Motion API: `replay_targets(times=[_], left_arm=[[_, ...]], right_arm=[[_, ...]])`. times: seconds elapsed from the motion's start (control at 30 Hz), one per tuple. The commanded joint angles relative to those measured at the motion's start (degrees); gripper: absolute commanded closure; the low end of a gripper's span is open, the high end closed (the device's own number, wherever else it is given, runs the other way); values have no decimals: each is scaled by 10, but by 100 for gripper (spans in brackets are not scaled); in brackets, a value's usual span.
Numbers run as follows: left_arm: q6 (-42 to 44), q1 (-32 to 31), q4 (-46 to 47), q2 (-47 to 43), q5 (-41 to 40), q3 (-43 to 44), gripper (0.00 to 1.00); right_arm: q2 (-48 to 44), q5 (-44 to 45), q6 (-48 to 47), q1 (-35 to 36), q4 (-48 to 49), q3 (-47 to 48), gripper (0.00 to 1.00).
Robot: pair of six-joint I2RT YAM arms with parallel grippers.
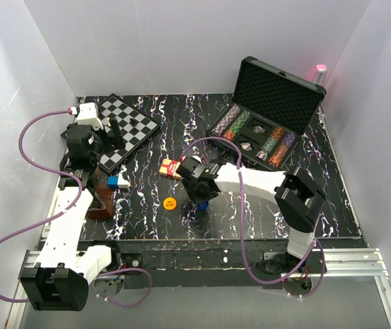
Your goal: Pack up texas hold em set
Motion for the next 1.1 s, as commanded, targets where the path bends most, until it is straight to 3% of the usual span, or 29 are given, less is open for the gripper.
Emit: replay_targets(times=[0.0, 0.37, 0.63, 0.87, 1.07], left_arm=[[8, -2, 0, -3, -9, 2, 2], [13, -1, 0, -11, -20, -1, 2], [15, -2, 2, -7, -25, -4, 2], [17, -2, 2, -8, -25, -4, 2], [19, -2, 1, -1, -25, -2, 2]], right_arm=[[-38, 6, -17, -23, -23, 16, 72], [-69, -4, -135, -213, -66, 88, 72], [11, -4, -192, -340, -83, 206, 72], [113, -4, -196, -393, -101, 319, 72], [155, -19, -199, -405, -113, 355, 72]])
